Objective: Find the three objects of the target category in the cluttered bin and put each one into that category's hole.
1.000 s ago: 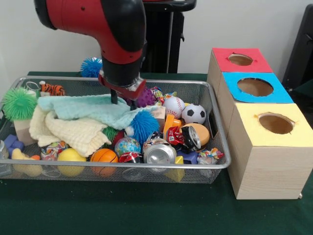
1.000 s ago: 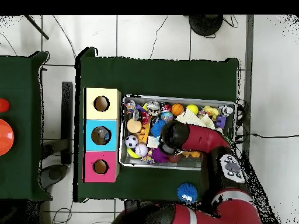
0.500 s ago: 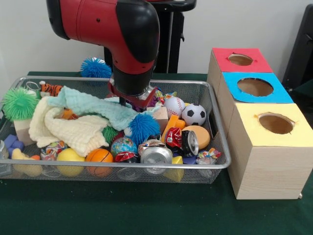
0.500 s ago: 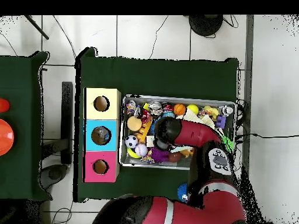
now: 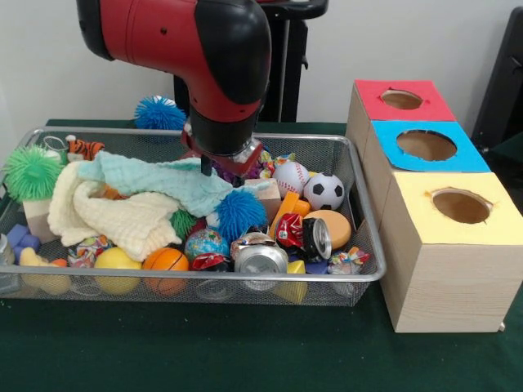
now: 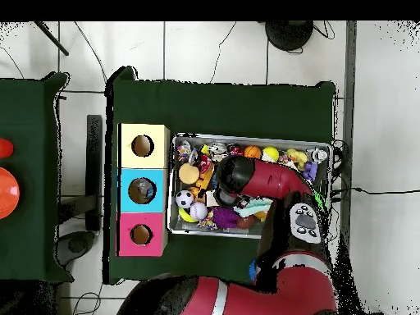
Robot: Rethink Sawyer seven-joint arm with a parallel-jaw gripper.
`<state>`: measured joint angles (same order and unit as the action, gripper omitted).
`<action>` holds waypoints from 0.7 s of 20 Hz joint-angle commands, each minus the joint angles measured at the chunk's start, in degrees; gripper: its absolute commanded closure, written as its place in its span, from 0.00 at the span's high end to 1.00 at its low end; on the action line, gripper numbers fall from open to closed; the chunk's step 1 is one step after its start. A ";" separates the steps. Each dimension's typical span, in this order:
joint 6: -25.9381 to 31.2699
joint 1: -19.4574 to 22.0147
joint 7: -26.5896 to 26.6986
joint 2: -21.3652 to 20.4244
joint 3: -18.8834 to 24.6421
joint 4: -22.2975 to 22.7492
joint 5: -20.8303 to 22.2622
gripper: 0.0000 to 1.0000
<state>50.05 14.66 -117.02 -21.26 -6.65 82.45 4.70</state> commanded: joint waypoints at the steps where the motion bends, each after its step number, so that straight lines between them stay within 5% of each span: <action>1: 15.45 -2.20 -9.60 -2.41 1.13 -8.88 -3.62 1.00; 8: 20.44 -0.63 -6.55 -5.91 2.39 -8.99 -4.23 1.00; 14: 16.51 0.27 -6.05 -3.72 4.03 -9.34 -5.53 1.00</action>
<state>66.53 13.43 -117.02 -26.58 -6.86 75.49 1.82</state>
